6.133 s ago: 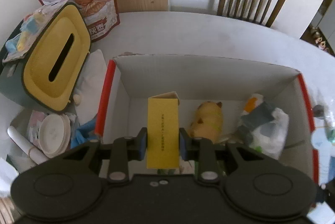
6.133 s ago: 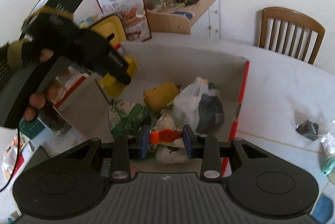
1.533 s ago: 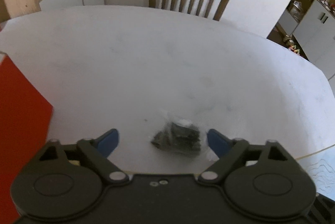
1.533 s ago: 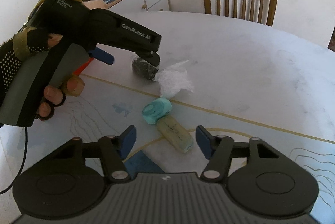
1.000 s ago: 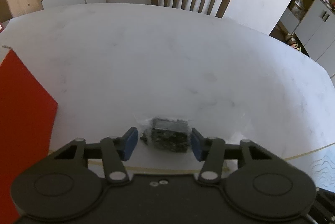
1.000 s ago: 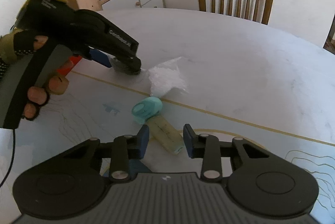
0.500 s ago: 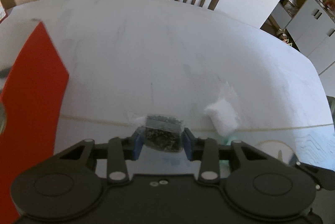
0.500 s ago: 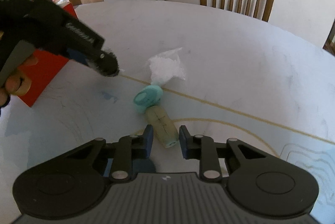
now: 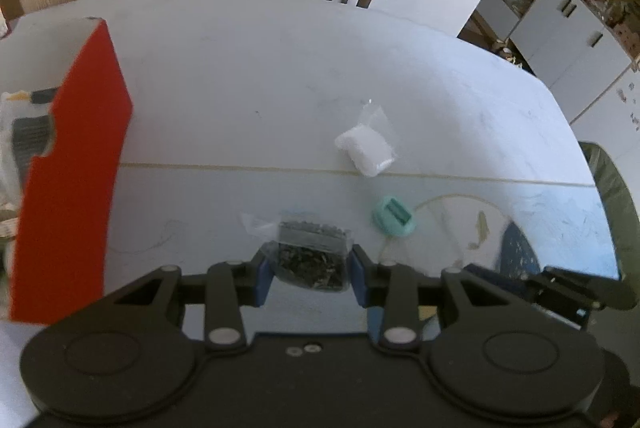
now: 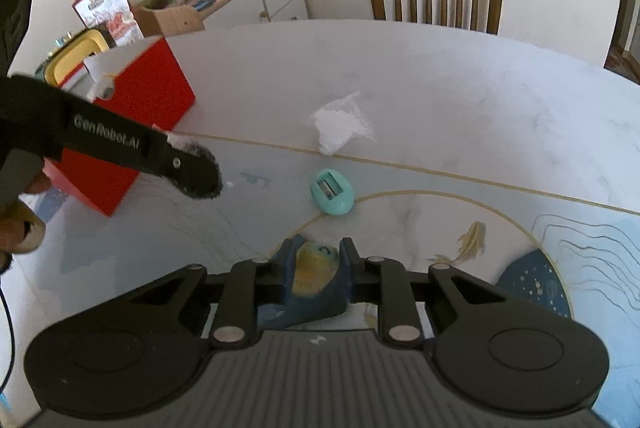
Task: Organize objects
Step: 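Carry the black bag with the left tool while the right tool carries the green tube to the box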
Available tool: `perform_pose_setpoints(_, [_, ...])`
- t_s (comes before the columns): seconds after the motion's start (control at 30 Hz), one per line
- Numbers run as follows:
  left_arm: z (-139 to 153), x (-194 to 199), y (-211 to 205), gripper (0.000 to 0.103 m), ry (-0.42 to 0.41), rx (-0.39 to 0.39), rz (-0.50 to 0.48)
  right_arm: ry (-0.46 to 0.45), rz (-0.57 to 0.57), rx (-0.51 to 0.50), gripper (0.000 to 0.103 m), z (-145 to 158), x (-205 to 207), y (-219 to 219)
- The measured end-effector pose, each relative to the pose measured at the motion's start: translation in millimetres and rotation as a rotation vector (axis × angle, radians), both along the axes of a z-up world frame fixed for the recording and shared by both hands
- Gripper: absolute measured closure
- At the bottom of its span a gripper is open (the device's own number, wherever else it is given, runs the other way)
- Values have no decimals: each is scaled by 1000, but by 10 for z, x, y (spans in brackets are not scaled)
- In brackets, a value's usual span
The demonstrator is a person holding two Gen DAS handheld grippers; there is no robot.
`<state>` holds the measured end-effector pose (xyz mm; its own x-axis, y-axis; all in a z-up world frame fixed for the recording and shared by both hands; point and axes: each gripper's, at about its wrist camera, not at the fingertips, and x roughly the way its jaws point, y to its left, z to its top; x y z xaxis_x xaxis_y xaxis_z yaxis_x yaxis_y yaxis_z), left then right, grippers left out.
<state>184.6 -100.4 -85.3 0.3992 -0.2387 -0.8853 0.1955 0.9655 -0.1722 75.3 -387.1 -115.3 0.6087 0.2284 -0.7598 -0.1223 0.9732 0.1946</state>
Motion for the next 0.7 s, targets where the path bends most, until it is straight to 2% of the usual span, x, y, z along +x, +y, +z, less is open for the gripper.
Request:
perform_pose_setpoints(0.4, [326, -370, 148, 66, -52, 12, -64, -63, -11, 26, 81, 383, -197, 285])
perform_pose_setpoints(0.7, [610, -390, 615, 66, -93, 3, -43, -115, 18, 27, 81, 687, -68, 771])
